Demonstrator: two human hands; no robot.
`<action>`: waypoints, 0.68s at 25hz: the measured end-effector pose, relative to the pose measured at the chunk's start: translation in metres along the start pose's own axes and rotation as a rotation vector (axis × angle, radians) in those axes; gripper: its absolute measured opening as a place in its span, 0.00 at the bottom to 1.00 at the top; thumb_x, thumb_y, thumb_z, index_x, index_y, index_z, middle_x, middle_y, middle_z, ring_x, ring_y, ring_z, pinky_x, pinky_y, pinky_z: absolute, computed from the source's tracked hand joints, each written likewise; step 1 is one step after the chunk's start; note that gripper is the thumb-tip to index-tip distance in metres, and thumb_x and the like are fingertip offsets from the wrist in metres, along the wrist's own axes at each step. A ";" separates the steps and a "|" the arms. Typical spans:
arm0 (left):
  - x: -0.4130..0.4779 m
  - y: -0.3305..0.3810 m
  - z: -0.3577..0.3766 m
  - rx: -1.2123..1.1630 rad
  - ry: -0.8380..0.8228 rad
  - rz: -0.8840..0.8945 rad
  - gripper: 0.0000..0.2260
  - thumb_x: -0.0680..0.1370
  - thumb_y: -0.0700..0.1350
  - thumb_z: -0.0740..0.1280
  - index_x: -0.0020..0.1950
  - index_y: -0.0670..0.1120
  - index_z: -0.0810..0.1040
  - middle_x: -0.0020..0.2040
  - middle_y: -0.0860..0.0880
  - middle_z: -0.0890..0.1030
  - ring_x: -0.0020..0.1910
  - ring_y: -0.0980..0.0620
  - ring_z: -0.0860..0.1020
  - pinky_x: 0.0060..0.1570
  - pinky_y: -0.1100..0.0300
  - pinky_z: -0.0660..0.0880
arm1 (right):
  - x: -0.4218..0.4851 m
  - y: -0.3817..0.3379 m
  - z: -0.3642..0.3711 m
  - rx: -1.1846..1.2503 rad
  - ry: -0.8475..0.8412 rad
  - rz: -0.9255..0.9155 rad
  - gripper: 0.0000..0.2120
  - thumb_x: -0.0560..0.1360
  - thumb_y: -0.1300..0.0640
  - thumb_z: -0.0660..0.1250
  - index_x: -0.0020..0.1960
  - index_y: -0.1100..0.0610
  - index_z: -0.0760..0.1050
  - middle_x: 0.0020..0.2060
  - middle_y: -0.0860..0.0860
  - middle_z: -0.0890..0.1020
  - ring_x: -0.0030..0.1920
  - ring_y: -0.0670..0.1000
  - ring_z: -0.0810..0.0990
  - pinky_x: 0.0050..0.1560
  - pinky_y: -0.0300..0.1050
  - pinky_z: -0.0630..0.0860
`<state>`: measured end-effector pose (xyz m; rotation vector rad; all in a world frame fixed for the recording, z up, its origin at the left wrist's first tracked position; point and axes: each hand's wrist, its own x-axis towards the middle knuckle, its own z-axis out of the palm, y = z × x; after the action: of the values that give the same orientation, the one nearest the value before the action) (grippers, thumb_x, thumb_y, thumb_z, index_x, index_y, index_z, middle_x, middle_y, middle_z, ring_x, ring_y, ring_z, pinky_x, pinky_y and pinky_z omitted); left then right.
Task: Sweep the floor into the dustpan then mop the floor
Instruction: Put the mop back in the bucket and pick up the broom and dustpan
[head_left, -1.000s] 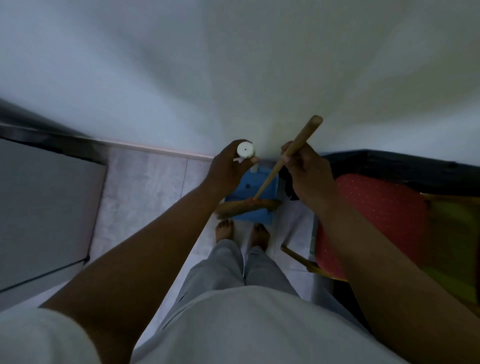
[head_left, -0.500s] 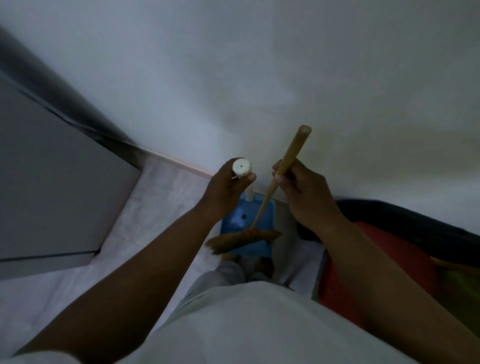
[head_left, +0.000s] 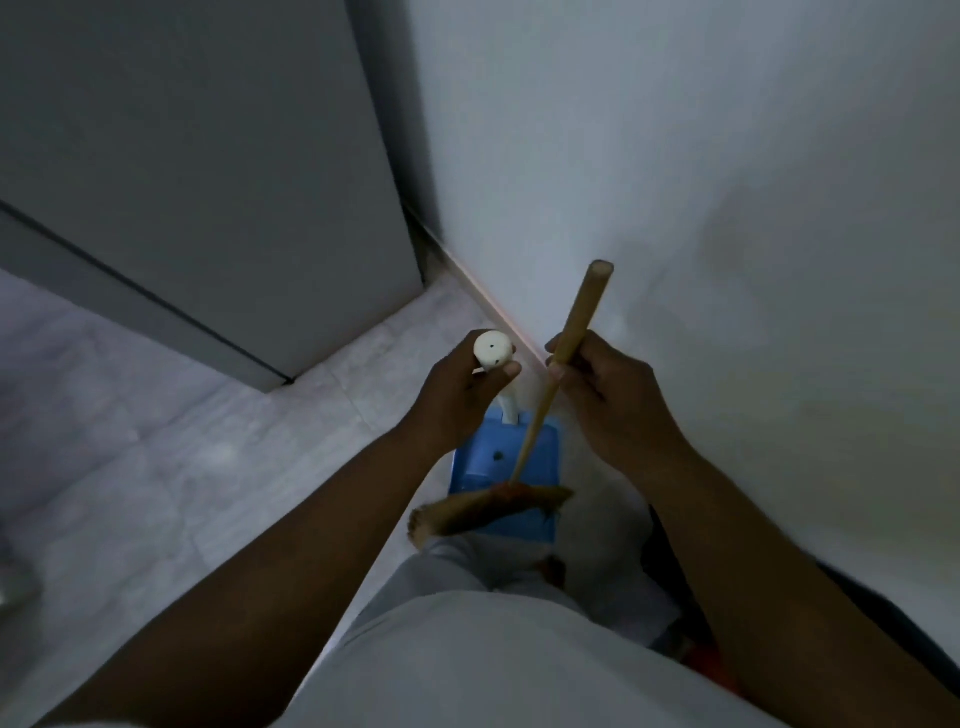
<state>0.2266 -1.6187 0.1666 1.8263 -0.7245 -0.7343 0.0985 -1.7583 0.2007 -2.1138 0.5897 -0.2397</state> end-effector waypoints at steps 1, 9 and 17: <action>-0.004 -0.004 -0.018 -0.002 0.042 -0.008 0.11 0.80 0.41 0.66 0.61 0.40 0.75 0.54 0.47 0.79 0.56 0.50 0.77 0.59 0.51 0.76 | 0.010 -0.013 0.012 -0.009 -0.033 -0.022 0.06 0.80 0.51 0.61 0.55 0.49 0.75 0.40 0.40 0.79 0.44 0.34 0.78 0.39 0.23 0.71; -0.054 -0.049 -0.160 -0.046 0.393 -0.065 0.11 0.80 0.44 0.67 0.59 0.40 0.76 0.52 0.46 0.80 0.53 0.49 0.78 0.56 0.47 0.77 | 0.088 -0.126 0.134 -0.111 -0.343 -0.282 0.08 0.80 0.50 0.61 0.57 0.50 0.75 0.41 0.43 0.80 0.40 0.32 0.77 0.37 0.24 0.71; -0.124 -0.092 -0.253 -0.098 0.797 -0.222 0.11 0.79 0.42 0.67 0.60 0.41 0.75 0.52 0.45 0.79 0.53 0.46 0.78 0.57 0.45 0.76 | 0.126 -0.215 0.257 -0.094 -0.667 -0.541 0.05 0.79 0.51 0.62 0.51 0.51 0.76 0.43 0.47 0.83 0.43 0.41 0.79 0.43 0.35 0.76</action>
<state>0.3530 -1.3511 0.1815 1.9121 0.0355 -0.1247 0.3749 -1.5315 0.2221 -2.2313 -0.3729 0.2035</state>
